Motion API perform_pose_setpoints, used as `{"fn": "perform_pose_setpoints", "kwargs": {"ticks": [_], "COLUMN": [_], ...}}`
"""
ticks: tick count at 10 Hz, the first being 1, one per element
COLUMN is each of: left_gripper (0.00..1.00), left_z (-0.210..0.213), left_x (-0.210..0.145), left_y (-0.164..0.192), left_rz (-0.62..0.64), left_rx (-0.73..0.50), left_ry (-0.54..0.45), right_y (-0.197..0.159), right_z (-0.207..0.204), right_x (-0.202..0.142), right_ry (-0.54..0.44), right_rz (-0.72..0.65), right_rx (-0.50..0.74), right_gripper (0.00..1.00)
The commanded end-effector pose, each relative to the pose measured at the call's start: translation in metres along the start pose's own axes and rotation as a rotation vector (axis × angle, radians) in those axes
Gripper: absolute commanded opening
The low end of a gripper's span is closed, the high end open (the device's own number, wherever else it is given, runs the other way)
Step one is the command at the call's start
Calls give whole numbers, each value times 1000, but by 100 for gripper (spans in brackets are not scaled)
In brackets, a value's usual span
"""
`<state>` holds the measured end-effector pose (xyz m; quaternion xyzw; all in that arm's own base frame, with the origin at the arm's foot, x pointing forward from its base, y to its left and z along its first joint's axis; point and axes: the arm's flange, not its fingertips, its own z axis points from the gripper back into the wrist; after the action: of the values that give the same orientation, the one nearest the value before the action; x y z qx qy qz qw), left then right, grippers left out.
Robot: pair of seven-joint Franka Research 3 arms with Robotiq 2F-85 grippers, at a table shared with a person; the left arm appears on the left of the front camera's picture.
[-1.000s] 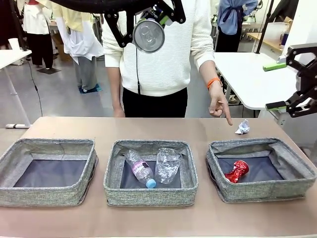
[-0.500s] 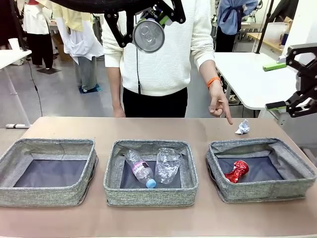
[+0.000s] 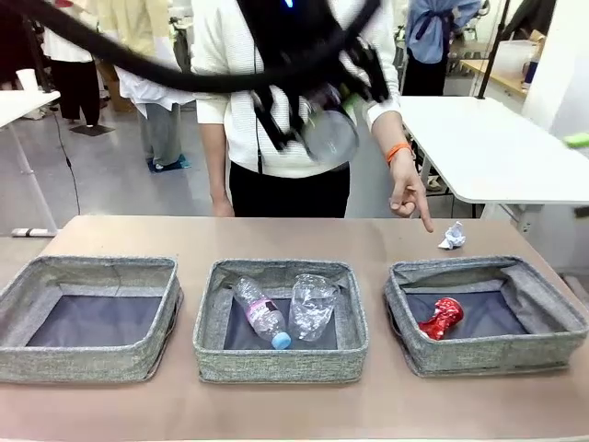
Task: Sort the waste into the appropriate baskets.
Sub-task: Place the picked waste into the Fabric basket indicated by the person.
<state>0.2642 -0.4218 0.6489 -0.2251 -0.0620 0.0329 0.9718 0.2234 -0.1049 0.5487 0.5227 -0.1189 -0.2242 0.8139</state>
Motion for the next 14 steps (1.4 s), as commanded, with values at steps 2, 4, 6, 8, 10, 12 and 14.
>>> {"fn": "perform_pose_setpoints", "kwargs": {"ticks": [2,4,6,8,10,12,14], "left_gripper": [0,0,0,0,0,0,58], "left_z": [-114,-184,-232,-259,-262,-261,-262], "left_x": [5,42,60,55,53,53,52], "left_y": [-38,-86,-112,-117,-115,-115,-114], "left_rz": [-72,-143,-114,-107,-92,-91,-99], "left_rx": [-68,-91,-75,-43,-33,-31,-25], "left_ry": [27,120,112,146,158,150,146], "right_y": [-35,-21,-21,-21,-21,-21,-21], "right_z": [80,45,45,45,45,45,45], "right_x": [-27,-9,-9,-9,-9,-9,-9], "right_ry": [-251,-104,-104,-104,-104,-104,-104], "right_rz": [-2,-26,-26,-26,-26,-26,-26], "right_rx": [153,28,28,28,28,28,28], "right_gripper": [100,100,100,100,100,100,100]}}
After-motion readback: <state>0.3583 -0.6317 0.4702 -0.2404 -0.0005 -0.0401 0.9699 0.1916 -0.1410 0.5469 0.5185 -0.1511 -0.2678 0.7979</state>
